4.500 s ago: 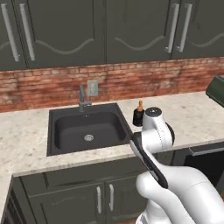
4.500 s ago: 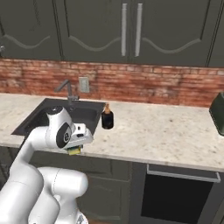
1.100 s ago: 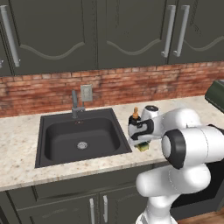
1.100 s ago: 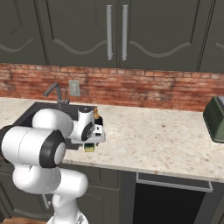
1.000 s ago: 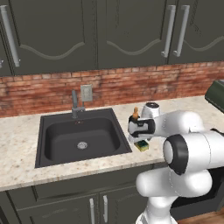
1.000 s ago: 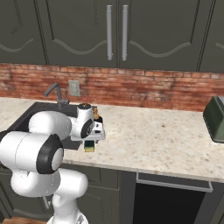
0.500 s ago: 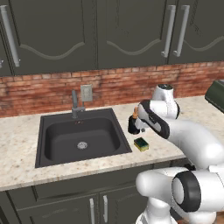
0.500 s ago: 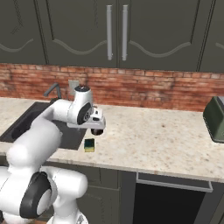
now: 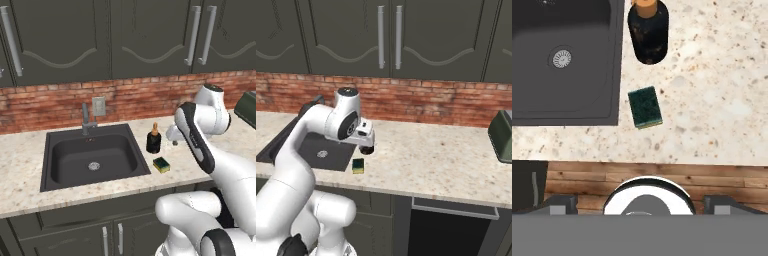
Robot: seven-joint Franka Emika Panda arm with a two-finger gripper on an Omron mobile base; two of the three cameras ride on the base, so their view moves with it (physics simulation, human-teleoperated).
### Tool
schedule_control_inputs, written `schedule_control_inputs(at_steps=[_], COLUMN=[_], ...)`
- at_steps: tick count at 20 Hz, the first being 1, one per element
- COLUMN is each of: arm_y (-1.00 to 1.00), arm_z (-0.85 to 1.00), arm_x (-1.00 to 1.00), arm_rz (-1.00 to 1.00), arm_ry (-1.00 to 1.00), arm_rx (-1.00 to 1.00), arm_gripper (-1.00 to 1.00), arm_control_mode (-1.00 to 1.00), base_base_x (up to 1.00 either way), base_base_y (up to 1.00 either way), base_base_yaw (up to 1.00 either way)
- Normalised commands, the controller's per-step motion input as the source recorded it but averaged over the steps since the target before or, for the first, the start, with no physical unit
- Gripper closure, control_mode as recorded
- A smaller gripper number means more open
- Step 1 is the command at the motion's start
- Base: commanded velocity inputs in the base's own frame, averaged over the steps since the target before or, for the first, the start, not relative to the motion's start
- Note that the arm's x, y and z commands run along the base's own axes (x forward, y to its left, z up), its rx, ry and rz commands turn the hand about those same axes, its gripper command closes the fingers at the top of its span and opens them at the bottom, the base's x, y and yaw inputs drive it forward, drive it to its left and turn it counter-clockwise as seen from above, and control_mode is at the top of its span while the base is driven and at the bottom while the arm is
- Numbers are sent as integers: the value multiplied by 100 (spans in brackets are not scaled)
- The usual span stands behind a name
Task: Restock the sink supplies by placing the sponge and soap dispenser on the counter and next to the sink. Make sure the soap dispenser is upright.
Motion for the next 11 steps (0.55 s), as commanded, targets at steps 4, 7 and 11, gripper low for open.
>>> schedule_control_inputs(at_steps=[4,7,11], arm_y=[43,69,50], arm_z=[3,0,0], arm_x=[-31,-12,-1], arm_rz=[-7,-7,-5], arm_ry=[0,3,1], arm_rx=[0,0,0], arm_gripper=[-100,-100,-100], arm_control_mode=[-100,-100,-100], base_base_x=[0,0,0], base_base_y=[0,0,0], base_base_yaw=[0,0,0])
